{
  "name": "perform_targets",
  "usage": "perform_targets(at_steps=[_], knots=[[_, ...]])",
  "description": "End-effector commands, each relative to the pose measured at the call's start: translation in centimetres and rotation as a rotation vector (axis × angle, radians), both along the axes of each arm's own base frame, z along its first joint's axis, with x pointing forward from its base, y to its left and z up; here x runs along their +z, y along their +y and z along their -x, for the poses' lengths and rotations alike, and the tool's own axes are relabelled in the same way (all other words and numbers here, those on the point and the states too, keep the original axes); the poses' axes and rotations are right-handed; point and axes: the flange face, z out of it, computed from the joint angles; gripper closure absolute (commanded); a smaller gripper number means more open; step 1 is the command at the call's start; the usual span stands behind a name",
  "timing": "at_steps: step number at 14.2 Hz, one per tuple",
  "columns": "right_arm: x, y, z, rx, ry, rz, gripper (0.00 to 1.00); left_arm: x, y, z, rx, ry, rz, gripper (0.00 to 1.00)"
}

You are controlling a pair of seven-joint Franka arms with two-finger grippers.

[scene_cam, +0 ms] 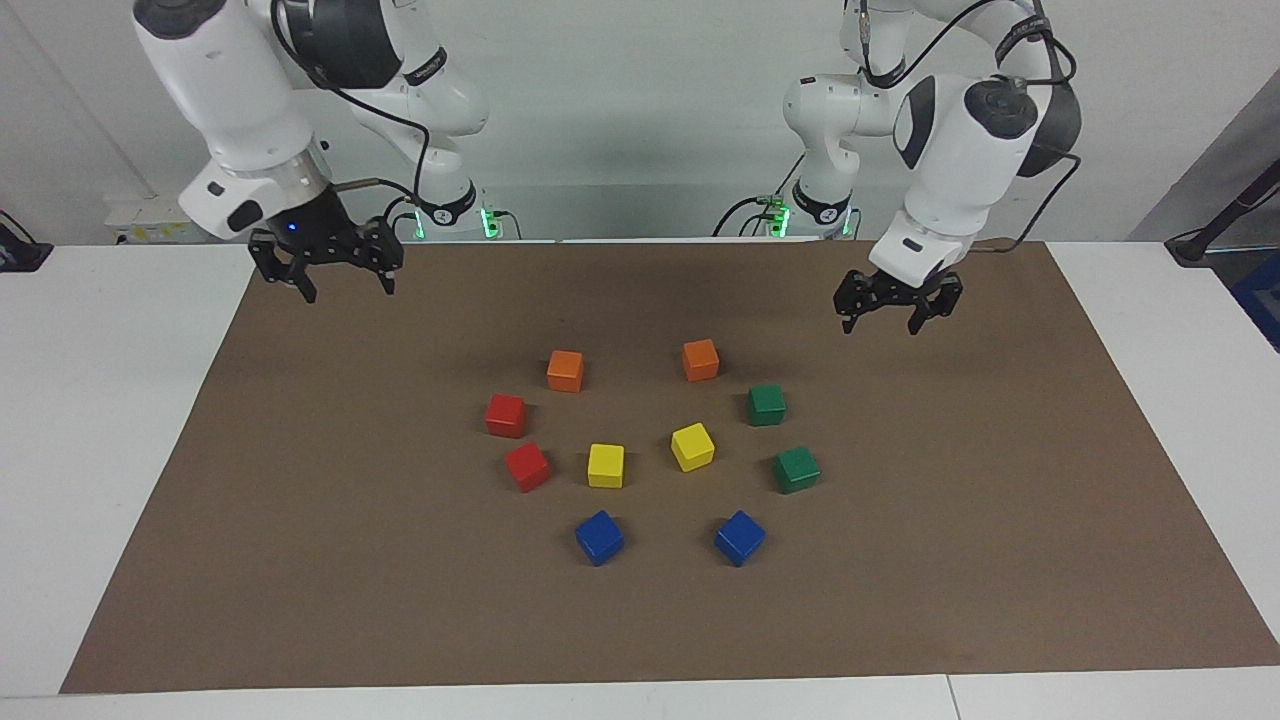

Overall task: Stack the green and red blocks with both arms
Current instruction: 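Grasp the green cube with the left gripper while the right gripper grasps red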

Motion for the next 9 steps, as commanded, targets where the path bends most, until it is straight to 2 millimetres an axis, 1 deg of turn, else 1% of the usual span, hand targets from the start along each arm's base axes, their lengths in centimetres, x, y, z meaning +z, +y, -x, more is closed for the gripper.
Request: perform_targets(at_steps=[1,2,3,4,5,6,7,8,9], knots=[[-6.9,4.3,-1.2,-0.018,-0.002,-0.015,0.03,-4.5,-3.2,-0.1,0.023,-0.004,0.015,0.00],[-8.6,5.9,-1.6,-0.021,-0.012,-0.021,0.03,-6.0,-3.9,0.4,0.035,-0.014,0.019,0.00],[-10.1,7.3,-1.6,-0.004,-0.012,-0.024,0.03,-6.9,-4.7,0.7,0.033,-0.019,0.024,0.00],[-11.3,8.3,-1.5,0.010,-0.013,-0.026,0.03,-8.6,-5.9,0.6,0.046,-0.007,0.024,0.00],[-12.2,9.3,-1.3,0.025,-0.017,-0.028,0.03,-9.8,-7.3,0.6,0.071,-0.013,0.030,0.00],[-13.2,9.6,-1.1,0.026,-0.019,-0.029,0.03,-10.3,-7.9,0.7,0.084,-0.021,0.036,0.00],[-14.3,9.8,-1.0,0.022,-0.022,-0.031,0.03,-11.2,-7.9,0.8,0.086,-0.010,0.031,0.00],[-15.1,9.6,-1.0,0.018,-0.016,-0.030,0.03,-11.6,-8.0,0.8,0.084,-0.009,0.032,0.00],[-15.6,9.7,-0.8,0.006,-0.012,-0.030,0.03,-12.5,-8.2,0.7,0.090,-0.007,0.033,0.00]])
